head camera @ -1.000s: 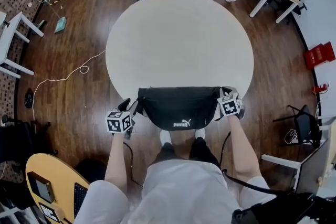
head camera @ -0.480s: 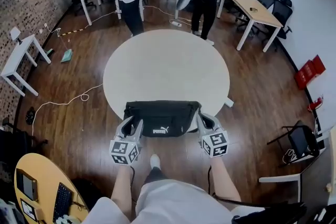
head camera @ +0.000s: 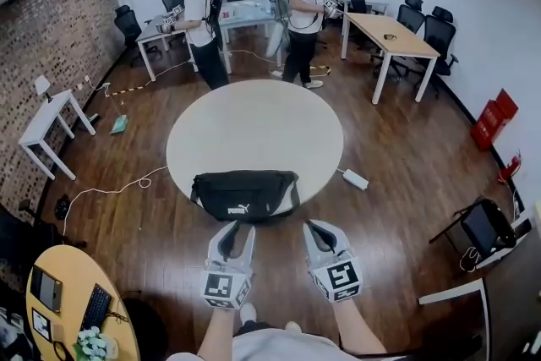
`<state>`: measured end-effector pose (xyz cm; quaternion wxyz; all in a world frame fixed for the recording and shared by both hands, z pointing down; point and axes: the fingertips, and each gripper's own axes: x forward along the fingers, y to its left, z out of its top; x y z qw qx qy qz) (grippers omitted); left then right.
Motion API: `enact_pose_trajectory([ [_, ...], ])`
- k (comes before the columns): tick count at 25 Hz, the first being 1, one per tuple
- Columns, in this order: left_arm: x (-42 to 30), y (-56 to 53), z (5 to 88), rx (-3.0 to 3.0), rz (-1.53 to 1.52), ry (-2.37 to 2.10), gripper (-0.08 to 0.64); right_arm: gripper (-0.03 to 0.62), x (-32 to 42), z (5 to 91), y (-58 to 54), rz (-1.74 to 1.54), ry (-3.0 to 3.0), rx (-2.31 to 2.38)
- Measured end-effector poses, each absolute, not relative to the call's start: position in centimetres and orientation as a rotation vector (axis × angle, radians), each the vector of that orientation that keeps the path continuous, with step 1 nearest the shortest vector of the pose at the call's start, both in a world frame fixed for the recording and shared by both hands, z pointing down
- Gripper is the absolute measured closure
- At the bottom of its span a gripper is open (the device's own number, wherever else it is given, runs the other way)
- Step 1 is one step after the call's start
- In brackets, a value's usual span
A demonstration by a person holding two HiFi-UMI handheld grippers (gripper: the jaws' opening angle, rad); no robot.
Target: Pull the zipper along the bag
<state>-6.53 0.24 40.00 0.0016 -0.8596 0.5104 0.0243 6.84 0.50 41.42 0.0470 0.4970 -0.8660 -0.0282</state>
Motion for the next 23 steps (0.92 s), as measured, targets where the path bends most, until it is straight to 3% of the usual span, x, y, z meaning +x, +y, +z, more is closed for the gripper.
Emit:
enact_pose_trajectory([
  [6,-4.9,4.3,37.9,-2.669,0.086,1.536,0.411,0.601,6.1,39.6,4.7,-0.099,-2.665,1.531],
  [23,-14.6,6.7,38.6,-2.541,-0.065,1.586,0.357,0.601,-1.7,38.9,7.8,-0.168,-2.619,1.575],
])
